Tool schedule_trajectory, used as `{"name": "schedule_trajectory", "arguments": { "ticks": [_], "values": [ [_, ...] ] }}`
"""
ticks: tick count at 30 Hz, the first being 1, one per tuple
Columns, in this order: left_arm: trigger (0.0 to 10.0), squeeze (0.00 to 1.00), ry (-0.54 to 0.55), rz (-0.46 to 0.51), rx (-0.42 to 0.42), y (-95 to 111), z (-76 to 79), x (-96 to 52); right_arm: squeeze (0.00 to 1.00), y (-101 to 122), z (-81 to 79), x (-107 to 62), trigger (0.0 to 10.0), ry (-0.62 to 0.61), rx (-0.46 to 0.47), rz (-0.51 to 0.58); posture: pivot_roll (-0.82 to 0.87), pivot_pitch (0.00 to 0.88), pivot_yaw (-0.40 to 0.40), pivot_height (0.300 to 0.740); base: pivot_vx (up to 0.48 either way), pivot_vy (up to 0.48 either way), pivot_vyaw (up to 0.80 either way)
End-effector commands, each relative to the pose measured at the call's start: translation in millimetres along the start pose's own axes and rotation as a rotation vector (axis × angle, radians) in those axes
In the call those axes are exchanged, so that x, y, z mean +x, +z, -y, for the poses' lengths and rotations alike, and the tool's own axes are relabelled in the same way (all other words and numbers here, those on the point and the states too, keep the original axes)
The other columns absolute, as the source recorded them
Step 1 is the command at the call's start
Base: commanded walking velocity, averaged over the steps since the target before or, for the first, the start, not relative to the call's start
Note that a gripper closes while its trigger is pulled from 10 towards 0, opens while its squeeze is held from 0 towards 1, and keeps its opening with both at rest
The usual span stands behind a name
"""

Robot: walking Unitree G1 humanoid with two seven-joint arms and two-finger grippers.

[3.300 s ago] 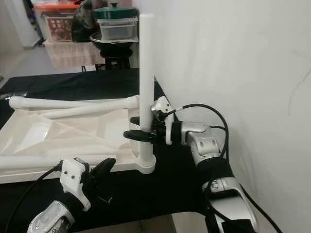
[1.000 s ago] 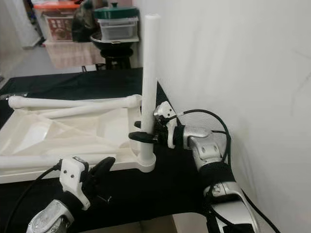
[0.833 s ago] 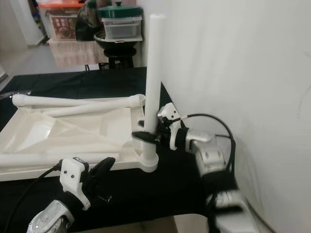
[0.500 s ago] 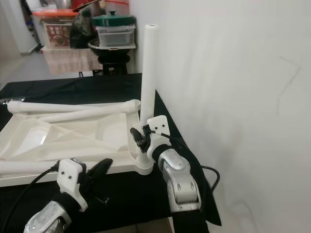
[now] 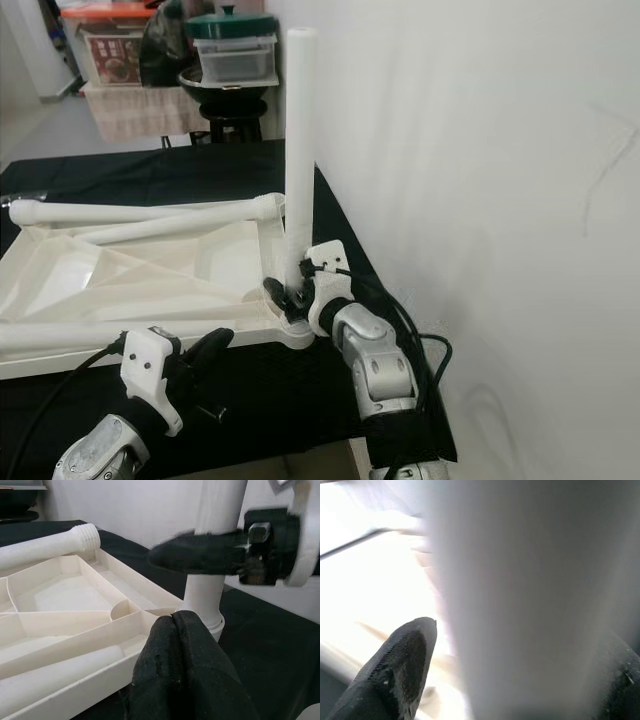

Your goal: Building children table

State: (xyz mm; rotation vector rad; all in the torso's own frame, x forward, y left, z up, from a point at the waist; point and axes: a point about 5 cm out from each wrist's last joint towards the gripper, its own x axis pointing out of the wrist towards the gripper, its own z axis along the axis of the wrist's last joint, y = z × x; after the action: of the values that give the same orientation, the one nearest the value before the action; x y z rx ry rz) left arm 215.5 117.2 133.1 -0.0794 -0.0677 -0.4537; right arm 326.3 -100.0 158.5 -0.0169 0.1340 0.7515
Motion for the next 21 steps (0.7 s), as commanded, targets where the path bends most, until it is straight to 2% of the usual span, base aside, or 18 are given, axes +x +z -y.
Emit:
{"name": "schedule_trajectory", "arguments": {
  "ticks": [1, 2, 3, 7, 8, 14, 15, 16, 21],
  "values": [
    [10.0, 0.0, 0.0, -0.012, -0.002, -2.7, -0.2, 0.3, 0.0, 7.1, -9.0, 4.3, 10.0, 0.146, -0.042, 0.024, 0.05, 0.0, -0.019, 0.74, 0.0, 0.0, 0.0],
    [10.0, 0.0, 0.0, -0.011, -0.003, -2.7, -0.2, 0.9, 0.0, 10.1, -5.8, -0.1, 10.0, 0.31, -0.116, 0.005, 0.05, 0.0, -0.021, 0.74, 0.0, 0.0, 0.0],
    [10.0, 0.0, 0.0, -0.011, -0.003, -2.6, -0.2, 1.1, 0.0, 11.5, -2.3, -1.4, 10.0, 0.347, -0.13, -0.001, 0.05, 0.0, -0.021, 0.74, 0.0, 0.0, 0.0],
    [10.0, 0.0, 0.001, -0.01, -0.002, -2.5, -0.4, 1.3, 0.0, 14.5, 6.5, -1.3, 10.0, 0.382, -0.153, -0.011, 0.05, 0.0, -0.021, 0.74, 0.0, 0.0, 0.0],
    [10.0, 0.0, 0.004, -0.009, 0.001, -2.4, -0.9, 1.3, 0.0, 20.7, 19.9, 1.2, 10.0, 0.4, -0.153, -0.02, 0.06, 0.0, -0.022, 0.74, 0.0, 0.0, 0.0],
    [10.0, 0.0, 0.007, -0.01, 0.005, -2.5, -1.6, 0.7, 0.0, 26.0, 29.9, 0.2, 10.0, 0.467, -0.127, -0.044, 0.07, 0.0, -0.021, 0.74, 0.0, 0.0, 0.0],
    [10.0, 0.0, 0.007, -0.01, 0.006, -2.2, -1.9, 0.4, 0.0, 22.4, 32.5, -1.3, 3.4, 0.502, -0.116, -0.081, 0.08, 0.0, -0.017, 0.74, 0.0, 0.0, 0.0],
    [10.0, 0.0, 0.006, -0.011, 0.007, -2.0, -2.0, 0.0, 0.0, 18.4, 35.2, -3.5, 0.0, 0.529, -0.111, -0.111, 0.08, 0.0, -0.014, 0.74, 0.0, 0.0, 0.0],
    [10.0, 0.0, 0.006, -0.011, 0.009, -1.2, -2.0, -1.1, 0.0, 9.4, 46.0, -7.1, 0.0, 0.511, -0.106, -0.154, 0.08, 0.0, -0.015, 0.74, 0.0, 0.0, 0.0]
  ]
}}
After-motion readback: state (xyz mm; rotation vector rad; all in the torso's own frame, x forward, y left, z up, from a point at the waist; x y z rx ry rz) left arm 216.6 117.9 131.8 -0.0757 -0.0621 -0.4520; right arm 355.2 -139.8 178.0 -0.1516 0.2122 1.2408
